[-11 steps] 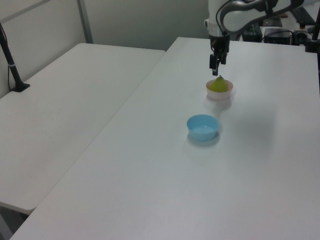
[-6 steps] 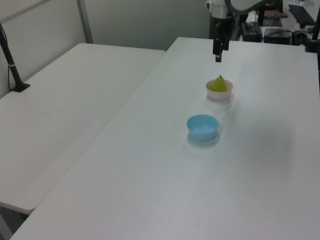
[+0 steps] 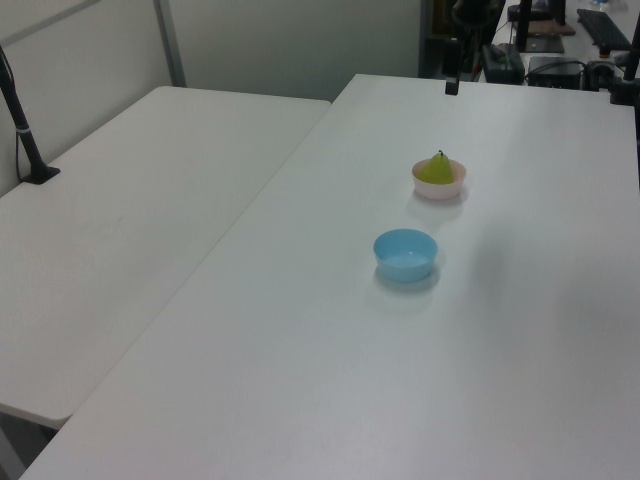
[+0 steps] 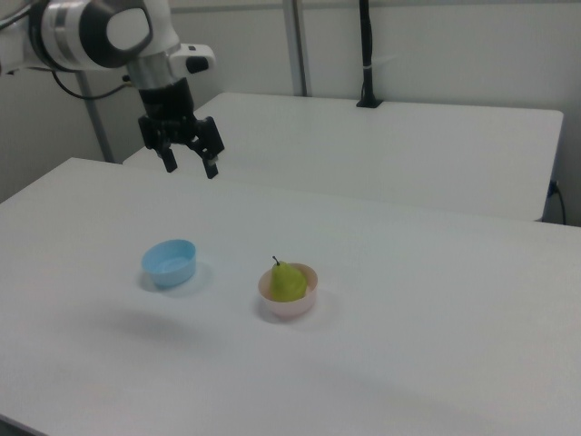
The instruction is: Place the pear in the bowl
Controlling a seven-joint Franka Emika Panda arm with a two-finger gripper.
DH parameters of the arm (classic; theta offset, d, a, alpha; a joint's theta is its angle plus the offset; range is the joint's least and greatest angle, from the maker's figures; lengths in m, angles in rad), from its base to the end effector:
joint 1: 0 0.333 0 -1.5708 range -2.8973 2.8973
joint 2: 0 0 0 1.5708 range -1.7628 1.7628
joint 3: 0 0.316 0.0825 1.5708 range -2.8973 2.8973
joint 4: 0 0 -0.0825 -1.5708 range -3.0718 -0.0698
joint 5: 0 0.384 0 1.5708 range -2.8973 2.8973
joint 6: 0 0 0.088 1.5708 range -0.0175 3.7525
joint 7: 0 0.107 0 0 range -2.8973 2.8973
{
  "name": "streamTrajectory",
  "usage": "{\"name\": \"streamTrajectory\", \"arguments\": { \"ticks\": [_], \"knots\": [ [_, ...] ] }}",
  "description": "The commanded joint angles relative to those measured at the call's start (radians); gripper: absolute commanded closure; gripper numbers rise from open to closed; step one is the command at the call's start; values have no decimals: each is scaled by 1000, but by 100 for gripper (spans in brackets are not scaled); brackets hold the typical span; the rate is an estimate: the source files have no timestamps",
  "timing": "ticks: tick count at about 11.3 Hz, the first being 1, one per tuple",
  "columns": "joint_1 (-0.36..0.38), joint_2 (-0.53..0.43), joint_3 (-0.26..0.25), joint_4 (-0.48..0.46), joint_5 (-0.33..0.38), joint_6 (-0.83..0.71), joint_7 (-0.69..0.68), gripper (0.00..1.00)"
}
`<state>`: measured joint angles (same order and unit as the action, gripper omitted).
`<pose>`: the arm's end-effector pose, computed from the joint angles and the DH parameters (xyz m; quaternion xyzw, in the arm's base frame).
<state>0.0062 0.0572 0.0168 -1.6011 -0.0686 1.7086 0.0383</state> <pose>0.5835 0.0067 0.5902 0.9991 -0.0038 0.0262 0.0328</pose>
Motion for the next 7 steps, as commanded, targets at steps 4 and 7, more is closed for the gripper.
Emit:
{"name": "streamTrajectory", "arguments": {
  "ticks": [4, 7],
  "knots": [
    [122, -68, -8, -26, 23, -116, 124, 0],
    [130, -88, -18, -25, 23, -126, 117, 0]
  ]
}}
